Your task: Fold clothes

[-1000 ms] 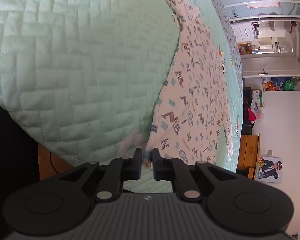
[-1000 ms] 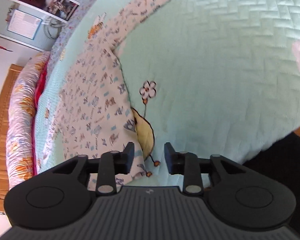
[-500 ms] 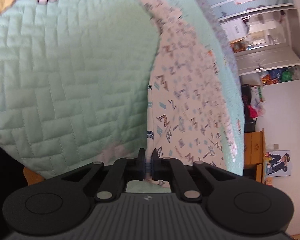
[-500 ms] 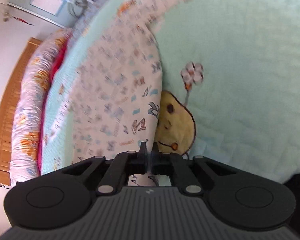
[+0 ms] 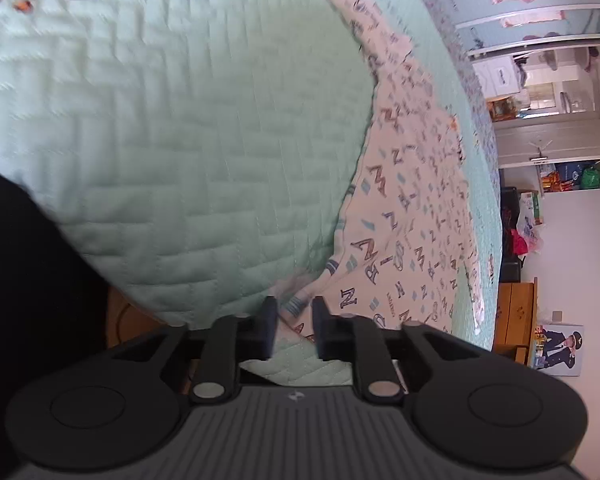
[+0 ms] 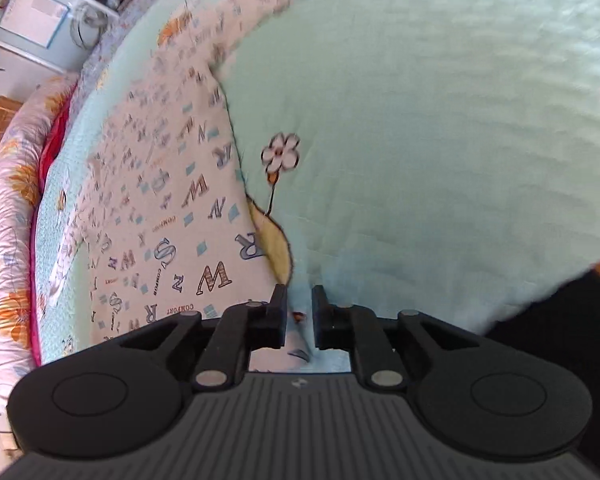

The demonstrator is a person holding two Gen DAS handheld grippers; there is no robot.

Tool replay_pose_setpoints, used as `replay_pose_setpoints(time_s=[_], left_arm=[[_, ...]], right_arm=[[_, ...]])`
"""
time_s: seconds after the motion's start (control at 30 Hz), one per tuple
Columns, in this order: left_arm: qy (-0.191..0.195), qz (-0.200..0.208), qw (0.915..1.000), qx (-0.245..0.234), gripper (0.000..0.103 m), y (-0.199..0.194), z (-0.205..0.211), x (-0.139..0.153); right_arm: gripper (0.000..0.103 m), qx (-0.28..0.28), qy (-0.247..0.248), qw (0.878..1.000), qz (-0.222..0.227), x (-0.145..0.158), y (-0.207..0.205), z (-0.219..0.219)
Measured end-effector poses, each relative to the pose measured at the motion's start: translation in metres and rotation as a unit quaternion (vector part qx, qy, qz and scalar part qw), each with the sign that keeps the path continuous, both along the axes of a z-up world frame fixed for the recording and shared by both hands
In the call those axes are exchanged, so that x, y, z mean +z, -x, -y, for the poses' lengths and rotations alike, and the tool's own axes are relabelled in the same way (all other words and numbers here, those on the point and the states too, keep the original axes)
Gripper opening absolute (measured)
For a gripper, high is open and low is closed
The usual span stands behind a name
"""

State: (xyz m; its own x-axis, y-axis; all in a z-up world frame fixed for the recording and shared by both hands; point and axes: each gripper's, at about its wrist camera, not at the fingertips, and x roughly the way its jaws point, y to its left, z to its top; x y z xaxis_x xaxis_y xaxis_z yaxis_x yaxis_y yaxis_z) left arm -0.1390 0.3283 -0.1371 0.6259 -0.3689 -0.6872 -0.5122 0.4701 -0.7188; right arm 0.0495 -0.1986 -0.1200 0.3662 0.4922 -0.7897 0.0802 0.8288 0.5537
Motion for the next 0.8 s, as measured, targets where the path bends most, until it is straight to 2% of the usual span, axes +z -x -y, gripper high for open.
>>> replay_pose_setpoints(time_s=[0.1, 0.17, 0.23, 0.3, 0.37, 0.43, 0.47, 0.5, 0.57, 0.63, 0.7, 0.8], left_arm=[[-0.036, 0.039, 0.9985, -0.006, 0.025, -0.001, 0.007, 0.026], [-0.058, 0.070, 0.9956, -0.023, 0.027, -0.012, 0.021, 0.038], [-0.069, 0.070, 0.9940, -0.049, 0.030, -0.031, 0.038, 0.032], [-0.080, 0.070, 0.9915, -0.075, 0.037, -0.049, 0.055, 0.027], [-0.091, 0.070, 0.9883, -0.101, 0.037, -0.068, 0.073, 0.021], [-0.100, 0.031, 0.9889, -0.105, 0.036, -0.074, 0.076, 0.000], [-0.094, 0.016, 0.9906, -0.098, 0.025, -0.071, 0.072, -0.012], [-0.067, 0.018, 0.9942, -0.082, 0.022, -0.061, 0.063, -0.019], [-0.009, 0.020, 0.9986, -0.048, 0.023, -0.041, 0.046, -0.029], [0.003, 0.023, 0.9993, -0.029, 0.028, -0.024, 0.037, -0.027], [-0.017, 0.031, 0.9986, -0.040, 0.034, -0.021, 0.041, -0.017], [-0.057, 0.062, 0.9930, -0.082, 0.041, -0.039, 0.064, 0.009]], right_arm=[[0.023, 0.030, -0.060, 0.996, 0.055, 0.020, 0.012, -0.009], [0.037, 0.065, -0.106, 0.990, 0.062, 0.023, 0.013, -0.030], [0.037, 0.097, -0.119, 0.986, 0.059, 0.017, 0.011, -0.059], [0.037, 0.121, -0.119, 0.984, 0.048, 0.005, 0.008, -0.086], [0.037, 0.144, -0.115, 0.983, 0.024, -0.012, 0.005, -0.111], [0.035, 0.146, -0.081, 0.986, 0.000, -0.026, 0.008, -0.119], [0.028, 0.144, -0.075, 0.987, -0.001, -0.029, 0.010, -0.115], [0.028, 0.142, -0.079, 0.987, 0.000, -0.029, 0.012, -0.107], [0.028, 0.125, -0.064, 0.990, -0.005, -0.026, 0.016, -0.082], [0.029, 0.104, -0.040, 0.994, -0.010, -0.022, 0.021, -0.056], [0.035, 0.093, -0.017, 0.996, 0.004, -0.011, 0.030, -0.043], [0.039, 0.102, -0.033, 0.993, 0.043, 0.008, 0.035, -0.048]])
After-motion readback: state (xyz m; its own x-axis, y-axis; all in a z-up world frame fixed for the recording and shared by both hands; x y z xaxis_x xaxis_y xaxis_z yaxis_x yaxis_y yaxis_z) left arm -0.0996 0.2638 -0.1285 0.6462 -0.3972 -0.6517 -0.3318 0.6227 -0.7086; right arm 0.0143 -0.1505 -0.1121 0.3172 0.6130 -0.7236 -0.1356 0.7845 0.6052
